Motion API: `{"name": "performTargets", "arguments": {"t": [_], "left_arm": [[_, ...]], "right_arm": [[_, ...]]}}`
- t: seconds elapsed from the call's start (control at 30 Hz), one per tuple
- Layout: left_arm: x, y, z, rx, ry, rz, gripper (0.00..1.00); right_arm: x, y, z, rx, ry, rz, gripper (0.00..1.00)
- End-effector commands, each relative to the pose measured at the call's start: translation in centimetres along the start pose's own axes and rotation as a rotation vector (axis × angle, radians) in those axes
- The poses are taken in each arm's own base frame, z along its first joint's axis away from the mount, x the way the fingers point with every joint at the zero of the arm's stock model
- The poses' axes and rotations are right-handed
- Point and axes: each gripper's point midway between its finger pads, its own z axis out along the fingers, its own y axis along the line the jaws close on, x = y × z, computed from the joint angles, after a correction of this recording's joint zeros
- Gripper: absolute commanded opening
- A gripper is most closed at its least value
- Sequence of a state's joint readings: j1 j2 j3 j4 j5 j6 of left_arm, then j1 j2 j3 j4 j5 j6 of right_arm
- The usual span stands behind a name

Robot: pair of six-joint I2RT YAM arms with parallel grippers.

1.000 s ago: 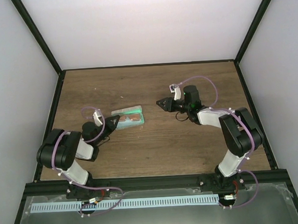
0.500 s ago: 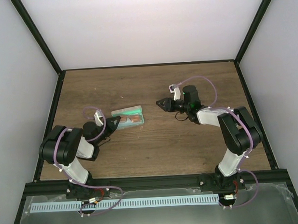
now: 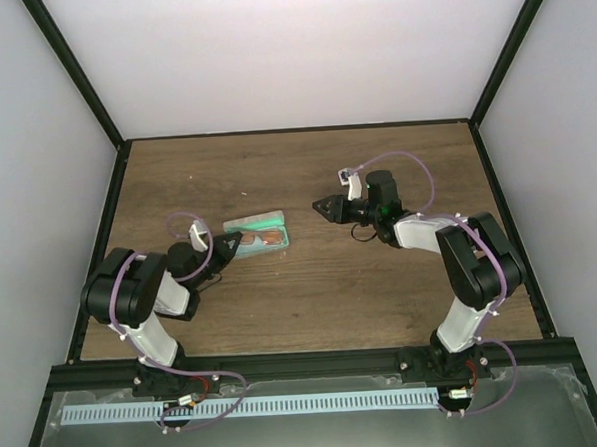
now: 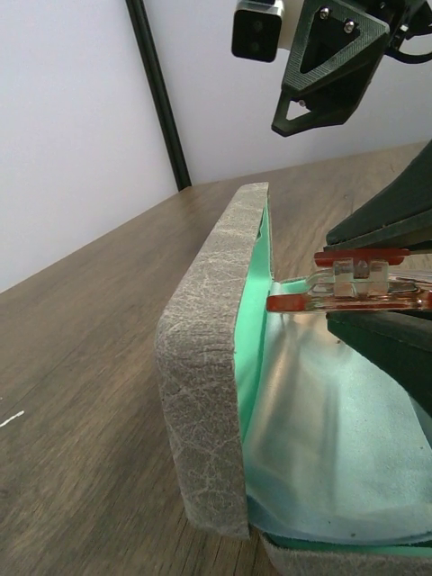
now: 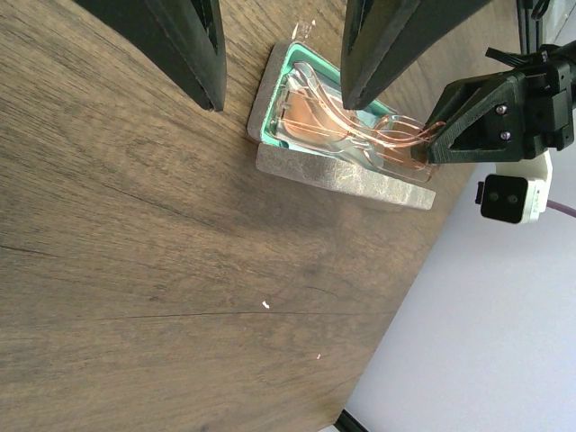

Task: Organize the sunglasses
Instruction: Place the sunglasses in the sunglasses case.

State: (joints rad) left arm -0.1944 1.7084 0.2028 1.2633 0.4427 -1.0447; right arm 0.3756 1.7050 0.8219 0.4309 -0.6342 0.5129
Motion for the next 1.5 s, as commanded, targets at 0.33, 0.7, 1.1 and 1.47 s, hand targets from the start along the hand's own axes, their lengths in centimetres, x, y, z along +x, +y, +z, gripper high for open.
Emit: {"name": "performTargets", "arguments": {"t": [0.33,0.7,1.1,1.47], "left_arm": [[0.0,0.4,0.8,-0.036,0.025,0.040,0.24],[0.2,0.6,1.0,-0.101,0.081,0.100,0.32],[0.0,2.2,0.6,-0.251,0.125,0.141,0.46],[-0.5,4.1,0.5,-0.381,0.139,0.168,0.49]], "right_arm": [[-1.2,1.3,-0.3,-0.014,-0.026,-0.035,0.37],[-1.1,1.2,-0.3,-0.016,-0.026,-0.035,0.37],[-0.9,1.2,-0.3,-0.020,-0.025,-0.035,0.37],[-0.8,1.0,0.0,-0.022,-0.020,-0.030,0.37]]}}
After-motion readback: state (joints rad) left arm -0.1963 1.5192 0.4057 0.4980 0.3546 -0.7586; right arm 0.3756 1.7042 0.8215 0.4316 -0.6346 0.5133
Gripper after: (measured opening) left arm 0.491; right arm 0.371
